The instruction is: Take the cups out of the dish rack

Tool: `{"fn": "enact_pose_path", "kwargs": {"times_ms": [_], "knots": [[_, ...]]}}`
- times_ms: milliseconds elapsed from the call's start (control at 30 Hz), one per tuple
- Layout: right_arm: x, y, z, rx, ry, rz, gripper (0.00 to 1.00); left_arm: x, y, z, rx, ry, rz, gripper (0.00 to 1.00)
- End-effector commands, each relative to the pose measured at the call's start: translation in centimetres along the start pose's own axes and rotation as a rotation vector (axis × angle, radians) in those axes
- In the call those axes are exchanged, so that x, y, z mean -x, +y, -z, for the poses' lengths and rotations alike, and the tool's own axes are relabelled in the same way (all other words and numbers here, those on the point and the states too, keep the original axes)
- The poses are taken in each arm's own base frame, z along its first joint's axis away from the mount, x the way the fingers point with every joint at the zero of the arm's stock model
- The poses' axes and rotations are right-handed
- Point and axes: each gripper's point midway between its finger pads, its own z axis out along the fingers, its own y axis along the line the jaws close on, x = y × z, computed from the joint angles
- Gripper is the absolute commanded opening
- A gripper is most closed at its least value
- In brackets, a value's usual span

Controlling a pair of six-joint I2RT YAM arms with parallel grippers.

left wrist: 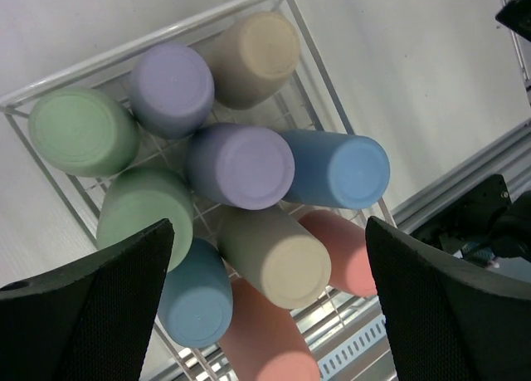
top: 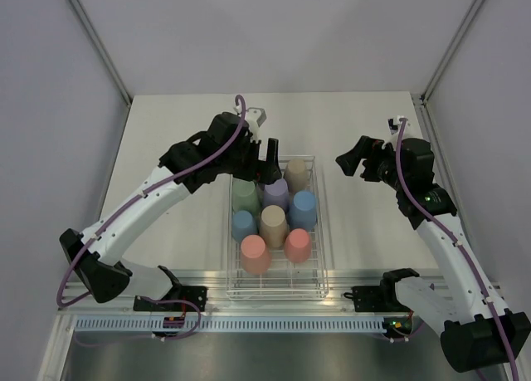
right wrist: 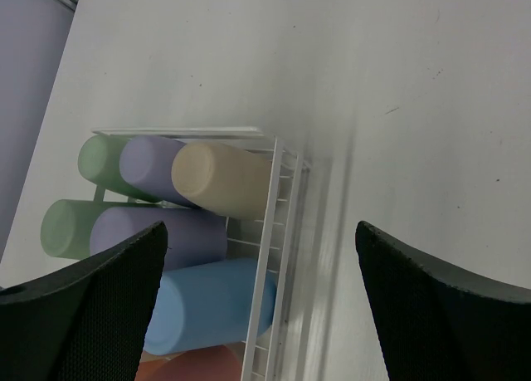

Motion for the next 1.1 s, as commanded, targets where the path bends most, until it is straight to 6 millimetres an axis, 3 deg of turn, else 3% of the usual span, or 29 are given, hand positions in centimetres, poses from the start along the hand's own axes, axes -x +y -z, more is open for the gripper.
{"fn": "enact_pose_path", "kwargs": {"times_ms": [0,100,267,467,833,1067], "knots": [[0.8,0.5,0.5,0.006,-0.029,0.007,0.98,-0.4,-1.2,0.2,-0.056,0.013,-0.056,1.0],[0.7,0.5,0.5,0.007,-0.022,0.006,0.98,-0.3,-1.9,0.6,-0.079,0.008,-0.087,1.0],[0.5,0.5,0.9,0.004,-0.02,0.003,0.98,0.4,0.1,0.5,0.049,-0.005,-0.096,0.98],[0.1,0.4,1.0,0.007,-0.024,-0.005,0.98,-2.5,2.2,-3.2,0.211,0.129,-0.166,0.95],[-0.7,0.1,0.8,0.003,-0.004,-0.006,0.98,-2.7,1.2,-6.4,0.186,0.147,-0.194,0.94],[-0.8,-0.2,0.7,-0.004,-0.003,-0.001,0.98,-3.9,0.4,-8.7,0.144,0.186,-0.197,0.92]]}}
